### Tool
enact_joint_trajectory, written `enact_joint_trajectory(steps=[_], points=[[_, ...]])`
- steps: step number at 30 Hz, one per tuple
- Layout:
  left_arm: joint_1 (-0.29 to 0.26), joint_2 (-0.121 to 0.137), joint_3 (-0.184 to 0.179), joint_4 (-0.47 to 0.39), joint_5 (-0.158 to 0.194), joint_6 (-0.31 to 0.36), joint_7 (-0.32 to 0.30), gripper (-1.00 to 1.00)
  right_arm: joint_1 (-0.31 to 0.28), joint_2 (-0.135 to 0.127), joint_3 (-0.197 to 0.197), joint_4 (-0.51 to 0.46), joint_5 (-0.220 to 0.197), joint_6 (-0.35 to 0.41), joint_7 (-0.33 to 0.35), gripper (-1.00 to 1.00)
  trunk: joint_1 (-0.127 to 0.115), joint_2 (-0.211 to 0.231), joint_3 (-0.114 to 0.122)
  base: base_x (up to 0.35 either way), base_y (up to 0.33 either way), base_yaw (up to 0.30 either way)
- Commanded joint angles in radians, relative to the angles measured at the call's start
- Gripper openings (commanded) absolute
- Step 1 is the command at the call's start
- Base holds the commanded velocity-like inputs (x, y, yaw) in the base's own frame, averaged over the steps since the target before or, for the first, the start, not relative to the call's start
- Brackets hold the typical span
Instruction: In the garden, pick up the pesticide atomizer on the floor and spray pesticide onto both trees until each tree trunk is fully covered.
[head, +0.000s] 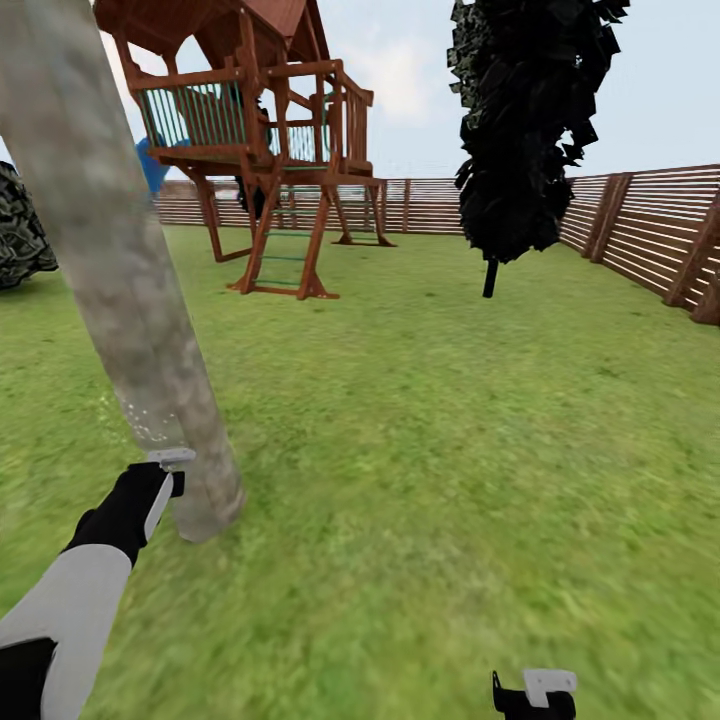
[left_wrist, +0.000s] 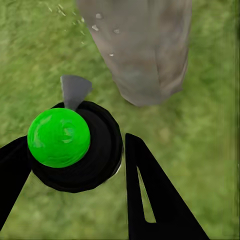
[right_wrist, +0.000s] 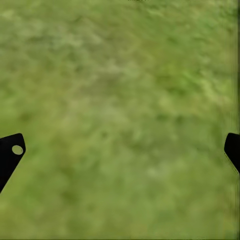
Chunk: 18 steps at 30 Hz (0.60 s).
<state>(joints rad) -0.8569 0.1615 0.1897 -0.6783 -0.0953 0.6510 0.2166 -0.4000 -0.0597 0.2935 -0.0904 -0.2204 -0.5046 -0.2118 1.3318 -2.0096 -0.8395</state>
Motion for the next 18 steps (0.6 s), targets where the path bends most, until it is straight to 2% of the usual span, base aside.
enact_joint_trajectory(steps=[1, 5, 13, 18], points=[[-0.001, 0.003, 0.002, -0.007, -0.011, 0.025, -0.003, -1.0, 0.0, 0.0, 0.009, 0.0, -0.007, -0.002, -0.003, 1.0, 0.0, 0.0, -0.001, 0.006, -0.273, 0.143], [0.001, -0.001, 0.002, -0.049, -0.012, 0.047, -0.003, -1.0, 0.0, 0.001, 0.009, 0.0, -0.007, -0.002, -0.003, 1.0, 0.0, 0.0, -0.001, 0.135, -0.241, 0.244], [0.001, -0.003, 0.004, -0.061, -0.008, 0.053, -0.003, -1.0, 0.0, 0.001, 0.009, 0.0, -0.007, -0.002, -0.003, 1.0, 0.0, 0.0, -0.001, 0.214, -0.193, 0.274], [0.003, -0.004, 0.004, -0.061, -0.009, 0.053, -0.002, -1.0, 0.0, 0.001, 0.009, 0.0, -0.008, -0.002, -0.003, 1.0, 0.0, 0.0, -0.001, 0.105, -0.257, 0.059]])
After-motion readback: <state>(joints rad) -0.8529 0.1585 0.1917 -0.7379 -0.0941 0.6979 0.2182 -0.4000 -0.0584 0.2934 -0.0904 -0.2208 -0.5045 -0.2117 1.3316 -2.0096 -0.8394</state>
